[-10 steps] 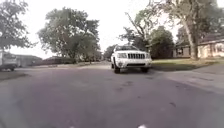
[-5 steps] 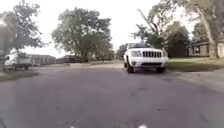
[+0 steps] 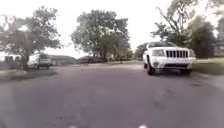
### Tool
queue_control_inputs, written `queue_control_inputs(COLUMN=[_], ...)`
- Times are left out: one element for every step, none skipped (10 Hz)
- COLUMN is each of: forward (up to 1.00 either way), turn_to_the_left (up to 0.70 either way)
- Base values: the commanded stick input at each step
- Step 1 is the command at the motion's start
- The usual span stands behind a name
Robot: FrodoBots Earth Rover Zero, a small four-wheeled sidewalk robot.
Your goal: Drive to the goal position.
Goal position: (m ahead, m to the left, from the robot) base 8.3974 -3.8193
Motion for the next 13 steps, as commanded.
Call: queue_control_inputs(forward=[0.8, 0.84, 0.94, 1.0, 1.0, 1.0, 1.0, 1.0, 1.0, 1.0, 1.0, 1.0, 1.0], turn_to_the_left=[0.0, 0.0, 0.0, 0.0, 0.0, -0.02, -0.4, -0.4, -0.3, 0.0, 0.0, 0.0, 0.0])
